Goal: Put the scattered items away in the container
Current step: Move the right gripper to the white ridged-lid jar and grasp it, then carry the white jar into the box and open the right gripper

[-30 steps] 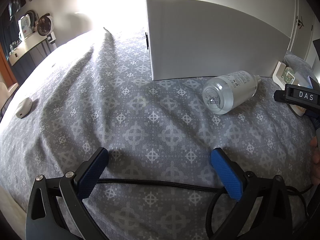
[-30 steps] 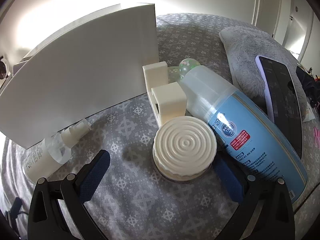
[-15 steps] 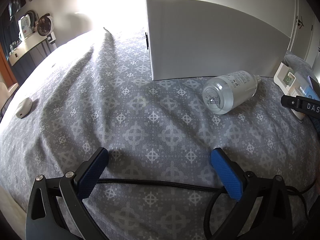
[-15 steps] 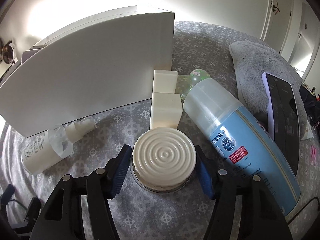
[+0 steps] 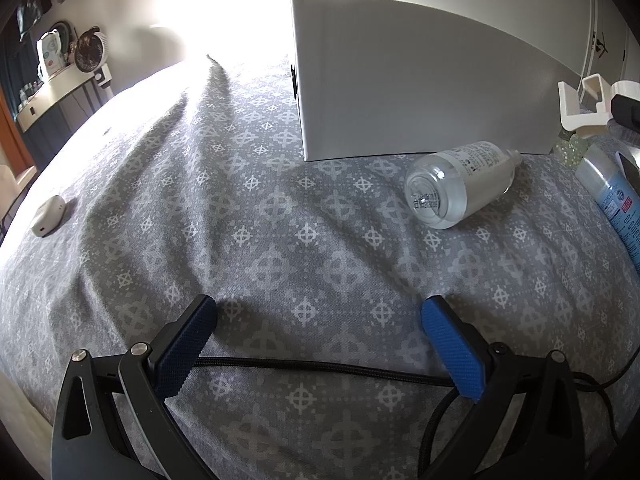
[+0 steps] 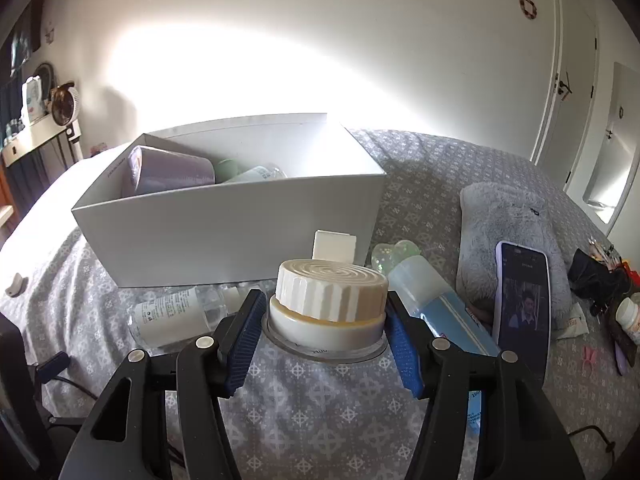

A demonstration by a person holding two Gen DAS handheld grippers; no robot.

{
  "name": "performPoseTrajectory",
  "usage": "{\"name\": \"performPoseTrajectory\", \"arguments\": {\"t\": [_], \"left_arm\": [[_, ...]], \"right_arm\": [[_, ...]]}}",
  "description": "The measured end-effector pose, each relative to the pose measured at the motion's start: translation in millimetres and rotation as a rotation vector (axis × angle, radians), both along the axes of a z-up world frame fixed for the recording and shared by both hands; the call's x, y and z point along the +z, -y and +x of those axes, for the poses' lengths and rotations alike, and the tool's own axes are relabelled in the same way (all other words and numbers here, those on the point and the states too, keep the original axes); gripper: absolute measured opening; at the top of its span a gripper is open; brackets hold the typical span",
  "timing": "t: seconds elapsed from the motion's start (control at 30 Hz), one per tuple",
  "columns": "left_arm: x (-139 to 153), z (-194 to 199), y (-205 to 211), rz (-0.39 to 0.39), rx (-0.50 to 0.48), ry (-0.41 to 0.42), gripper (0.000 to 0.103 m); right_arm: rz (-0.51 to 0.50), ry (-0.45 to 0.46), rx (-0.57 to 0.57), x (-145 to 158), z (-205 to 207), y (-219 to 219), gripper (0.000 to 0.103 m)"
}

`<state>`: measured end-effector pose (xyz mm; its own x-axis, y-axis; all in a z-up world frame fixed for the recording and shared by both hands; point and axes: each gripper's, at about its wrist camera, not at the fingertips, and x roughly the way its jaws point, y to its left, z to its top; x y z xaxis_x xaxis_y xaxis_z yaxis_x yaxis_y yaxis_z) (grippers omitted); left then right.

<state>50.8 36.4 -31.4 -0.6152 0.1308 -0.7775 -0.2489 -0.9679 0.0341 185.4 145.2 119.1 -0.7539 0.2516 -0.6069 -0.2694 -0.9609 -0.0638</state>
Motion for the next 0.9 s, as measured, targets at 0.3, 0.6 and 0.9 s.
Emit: {"name": "performPoseTrajectory", "arguments": {"t": [0.3,0.6,0.9], "left_arm": [[0.3,0.0,0.1,0.0,0.0,0.0,0.103],[5.2,-0.5,4.5,0.0,0.0,0.002,0.103],[11.2,0.7,11.7,0.005,0.0,0.002,0.103]], "right_arm": [[0.103,-0.1,0.035,29.2,2.4,15.3,0.058],[0.155,-0.198,0.033,68.2,-17.4,15.9,0.058],[0.16,-0.148,0.082,68.3,-99.1,18.9,0.058]]}}
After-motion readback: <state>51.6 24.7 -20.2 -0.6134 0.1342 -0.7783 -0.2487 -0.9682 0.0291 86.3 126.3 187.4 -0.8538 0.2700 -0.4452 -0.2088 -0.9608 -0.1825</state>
